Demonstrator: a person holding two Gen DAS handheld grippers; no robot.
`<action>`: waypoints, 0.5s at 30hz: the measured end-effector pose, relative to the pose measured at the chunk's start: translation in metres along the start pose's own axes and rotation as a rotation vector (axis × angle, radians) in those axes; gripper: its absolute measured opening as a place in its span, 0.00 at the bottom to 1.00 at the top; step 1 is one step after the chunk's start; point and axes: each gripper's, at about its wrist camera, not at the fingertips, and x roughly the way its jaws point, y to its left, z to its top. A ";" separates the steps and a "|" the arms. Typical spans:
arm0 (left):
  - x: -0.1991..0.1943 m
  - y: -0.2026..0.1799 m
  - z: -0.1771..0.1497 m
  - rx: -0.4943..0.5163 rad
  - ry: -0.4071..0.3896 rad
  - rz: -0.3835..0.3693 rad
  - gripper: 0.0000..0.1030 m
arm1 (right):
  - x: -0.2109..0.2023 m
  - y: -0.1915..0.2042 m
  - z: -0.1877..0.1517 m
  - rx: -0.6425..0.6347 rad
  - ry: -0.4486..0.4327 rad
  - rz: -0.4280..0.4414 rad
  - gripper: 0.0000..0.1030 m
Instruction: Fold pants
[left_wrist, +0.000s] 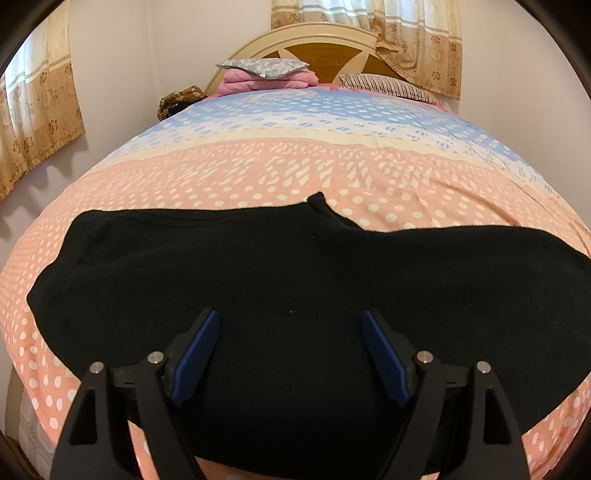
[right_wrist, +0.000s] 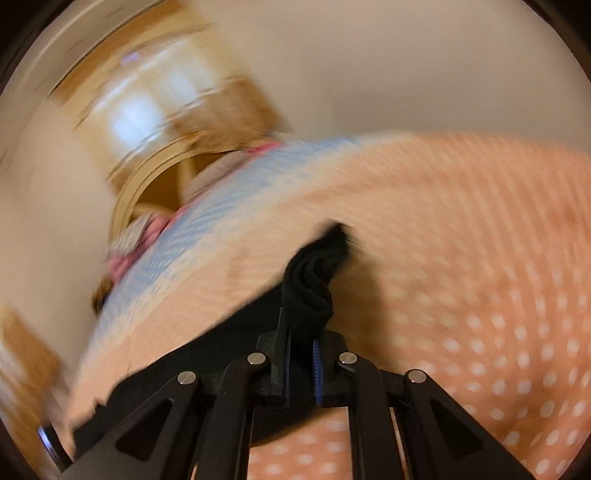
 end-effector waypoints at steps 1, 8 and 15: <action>0.000 0.000 0.000 0.000 0.000 -0.002 0.80 | -0.005 0.030 0.000 -0.107 -0.009 0.025 0.09; 0.000 0.001 -0.001 -0.004 -0.003 -0.013 0.80 | 0.005 0.173 -0.068 -0.612 0.072 0.189 0.09; 0.000 0.003 0.000 -0.002 -0.002 -0.029 0.80 | 0.048 0.229 -0.157 -0.820 0.181 0.242 0.09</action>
